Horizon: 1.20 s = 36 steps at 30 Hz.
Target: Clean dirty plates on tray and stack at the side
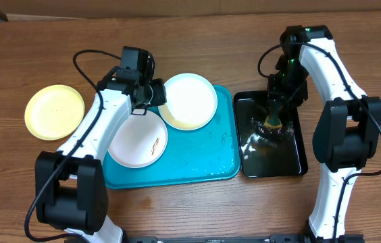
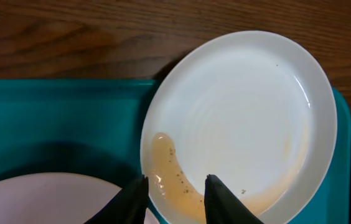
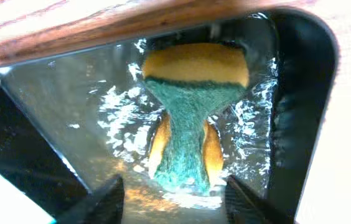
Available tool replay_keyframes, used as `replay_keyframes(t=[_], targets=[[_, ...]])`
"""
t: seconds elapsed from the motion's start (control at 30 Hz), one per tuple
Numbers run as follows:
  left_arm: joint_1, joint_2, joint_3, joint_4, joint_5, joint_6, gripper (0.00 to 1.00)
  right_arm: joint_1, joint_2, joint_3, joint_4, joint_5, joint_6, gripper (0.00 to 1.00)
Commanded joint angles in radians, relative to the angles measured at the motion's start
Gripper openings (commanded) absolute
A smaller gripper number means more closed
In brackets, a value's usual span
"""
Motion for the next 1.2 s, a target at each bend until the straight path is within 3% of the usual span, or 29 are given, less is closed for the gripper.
replay_keyframes(t=[0.0,0.17,0.27,0.67,0.8,1.0,1.1,1.17], targets=[[-0.006,0.034,-0.001,0.014,-0.046,0.021,0.34,-0.002,-0.014,-0.014,0.018,0.008,-0.007,0.58],[-0.006,0.062,-0.001,0.037,-0.057,0.033,0.4,-0.002,-0.014,-0.025,0.036,0.008,-0.007,0.75],[-0.006,0.09,-0.001,0.061,-0.066,0.033,0.4,-0.002,-0.014,-0.025,0.035,0.007,-0.006,1.0],[-0.012,0.198,-0.001,0.174,-0.065,0.033,0.39,-0.002,-0.014,-0.025,0.036,0.007,-0.006,1.0],[-0.014,0.214,-0.001,0.174,-0.06,0.033,0.26,-0.002,-0.014,-0.025,0.056,-0.026,0.031,1.0],[-0.015,0.214,-0.001,0.158,-0.003,0.033,0.18,-0.002,-0.014,-0.025,0.166,-0.026,0.031,1.0],[-0.018,0.214,-0.001,0.148,-0.005,0.033,0.04,-0.002,-0.014,-0.025,0.242,-0.026,0.031,1.0],[-0.018,0.214,-0.001,0.148,-0.005,0.033,0.04,-0.002,-0.014,-0.025,0.293,-0.026,0.031,1.0]])
